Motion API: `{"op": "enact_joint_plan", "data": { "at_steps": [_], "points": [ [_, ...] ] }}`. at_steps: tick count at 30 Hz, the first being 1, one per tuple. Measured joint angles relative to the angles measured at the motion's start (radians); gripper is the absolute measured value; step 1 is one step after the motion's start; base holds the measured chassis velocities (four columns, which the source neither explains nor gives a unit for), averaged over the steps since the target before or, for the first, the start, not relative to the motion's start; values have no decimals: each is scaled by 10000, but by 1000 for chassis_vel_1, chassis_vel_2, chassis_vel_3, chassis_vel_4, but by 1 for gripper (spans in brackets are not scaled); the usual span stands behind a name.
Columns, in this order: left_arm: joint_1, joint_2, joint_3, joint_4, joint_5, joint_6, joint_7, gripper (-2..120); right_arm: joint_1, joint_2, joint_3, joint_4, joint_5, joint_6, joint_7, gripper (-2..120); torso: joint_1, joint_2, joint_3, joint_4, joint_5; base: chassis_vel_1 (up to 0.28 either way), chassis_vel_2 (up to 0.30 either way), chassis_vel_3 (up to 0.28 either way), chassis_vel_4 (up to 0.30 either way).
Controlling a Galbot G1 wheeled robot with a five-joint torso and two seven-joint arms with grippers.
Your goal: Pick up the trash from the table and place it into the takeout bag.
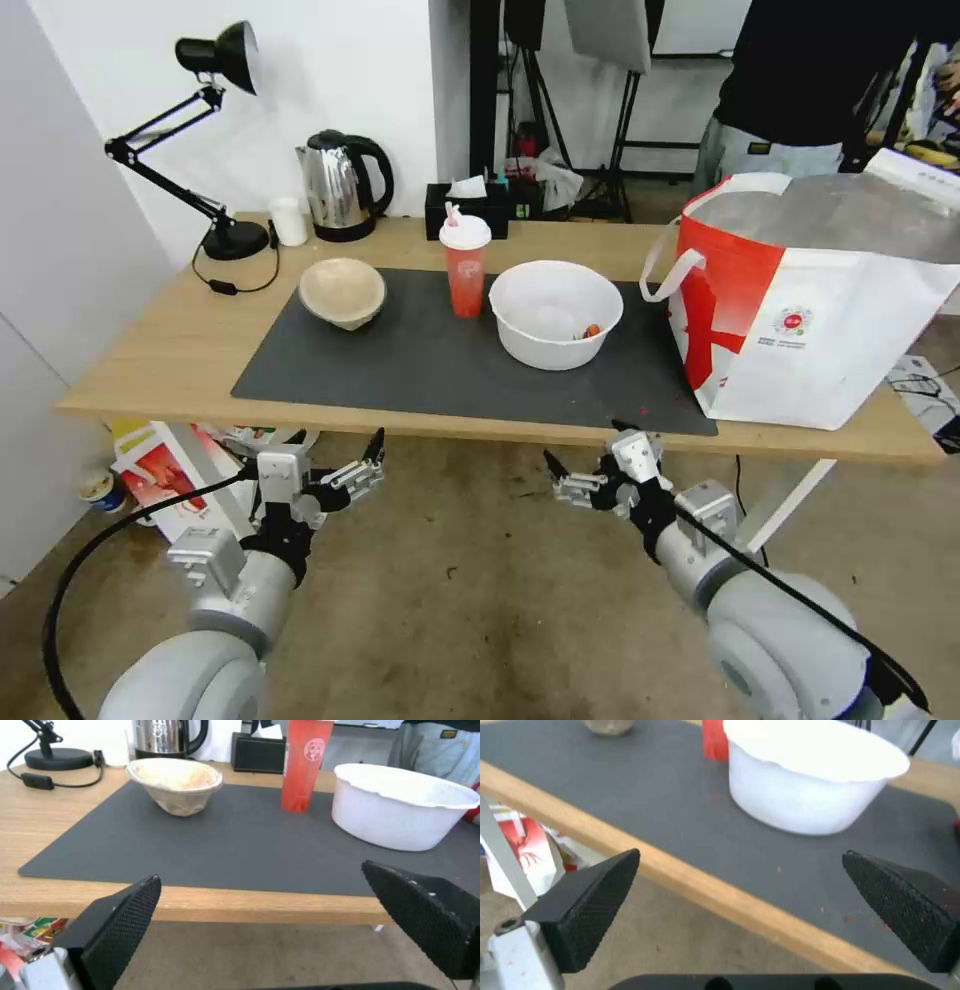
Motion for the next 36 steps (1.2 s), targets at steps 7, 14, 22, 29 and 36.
{"op": "enact_joint_plan", "data": {
  "at_steps": [7,14,22,29,36],
  "points": [
    [-37,-42,18,161,132,-304,33,100,537,-197,441,-84,-29,1758,-583,100,-1,0,0,0,1,0,0,0,0],
    [-59,-64,26,251,165,-328,42,100,972,-401,683,-191,46,2383,-974,100,-1,0,0,0,2,0,0,0,0],
    [-72,-70,30,314,172,-353,58,100,1206,-505,733,-237,203,2533,-1086,100,-1,0,0,-1,1,0,0,0,0],
    [-104,-72,33,369,173,-405,97,100,1940,-710,504,-260,1516,2457,-678,100,-1,0,0,-2,2,0,0,0,0],
    [-224,-76,123,439,173,-367,184,100,4277,-1483,-30,-636,5890,863,736,100,-1,-1,0,-4,-2,0,0,0,0]
  ]
}}
